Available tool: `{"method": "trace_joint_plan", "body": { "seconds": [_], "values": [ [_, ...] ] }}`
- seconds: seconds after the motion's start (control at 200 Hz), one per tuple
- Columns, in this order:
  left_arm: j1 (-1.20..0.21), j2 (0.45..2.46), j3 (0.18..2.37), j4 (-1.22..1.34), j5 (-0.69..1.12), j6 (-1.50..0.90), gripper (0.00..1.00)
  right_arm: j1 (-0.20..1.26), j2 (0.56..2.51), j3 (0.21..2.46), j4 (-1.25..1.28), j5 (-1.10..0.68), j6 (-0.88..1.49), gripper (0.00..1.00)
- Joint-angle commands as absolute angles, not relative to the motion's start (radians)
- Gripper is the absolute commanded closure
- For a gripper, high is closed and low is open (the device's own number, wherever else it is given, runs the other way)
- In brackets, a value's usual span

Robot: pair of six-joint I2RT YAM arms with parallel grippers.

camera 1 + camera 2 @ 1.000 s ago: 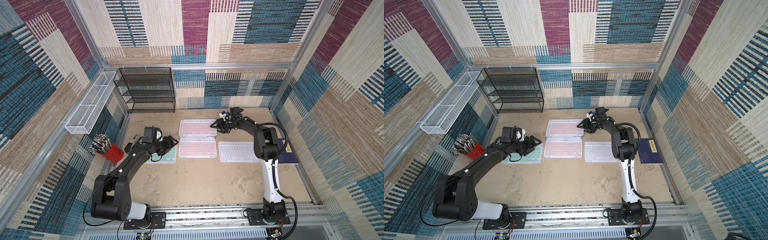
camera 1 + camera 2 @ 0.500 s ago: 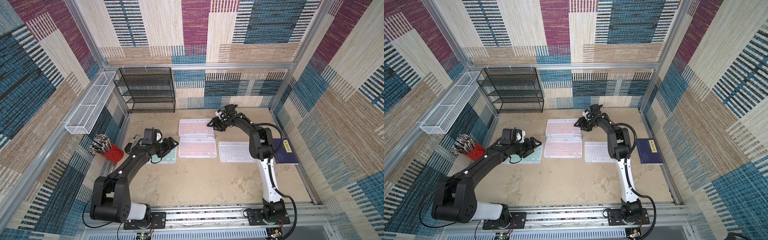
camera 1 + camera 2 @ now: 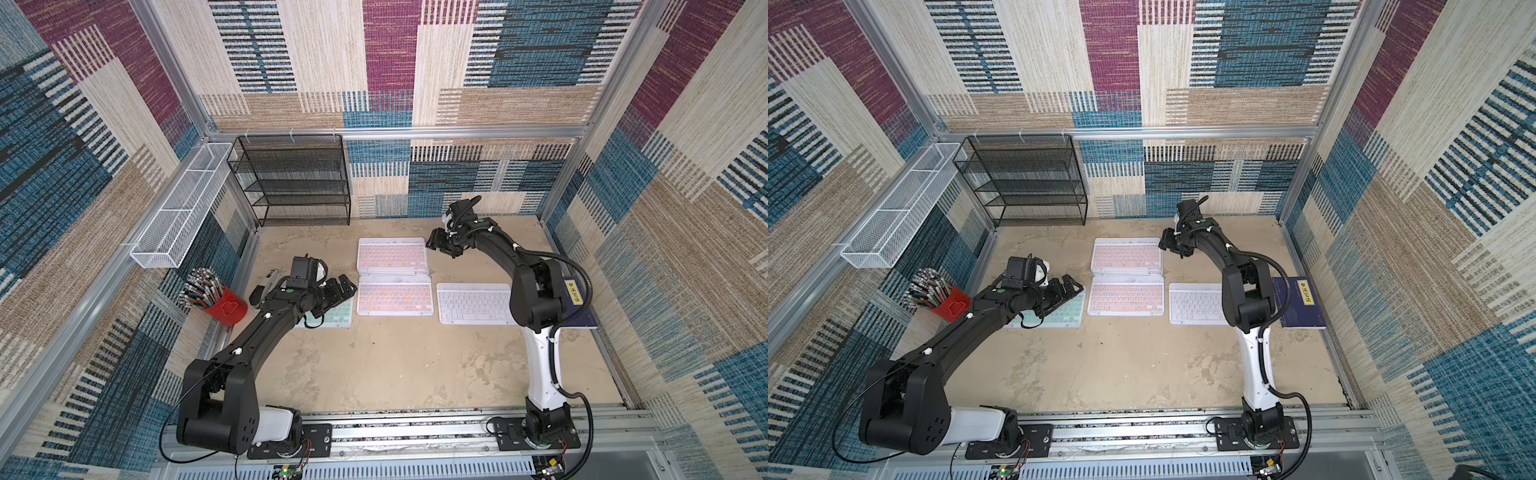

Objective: Stack the numeric keypads
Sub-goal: Place the numeric keypad at the numeric keypad, then adjust the numeric keypad at the center of the board.

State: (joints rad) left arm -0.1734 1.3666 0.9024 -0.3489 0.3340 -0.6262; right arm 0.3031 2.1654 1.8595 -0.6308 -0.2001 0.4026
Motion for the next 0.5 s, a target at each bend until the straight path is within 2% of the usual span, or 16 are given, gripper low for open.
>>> {"method": "trace_joint_plan", "body": {
  "seconds": [0.0,0.1,0.26,0.496],
  "values": [
    [-0.173,1.353,0.897,-0.295,0.273,-0.634,0.01,0.355,1.998,1.702,-0.466,0.064,0.356,0.38],
    [-0.175,1.370,0.933,-0.327,0.290,-0.647,0.01,0.391,1.867,1.537,-0.360,0.061,0.310,0.35],
    [-0.183,1.379,0.941,-0.324,0.317,-0.600,0.01,0.392,1.757,1.460,-0.409,-0.018,0.336,0.36],
    [-0.184,1.379,0.956,-0.311,0.343,-0.603,0.01,0.426,1.654,1.331,-0.404,0.038,0.439,0.42]
  ]
}}
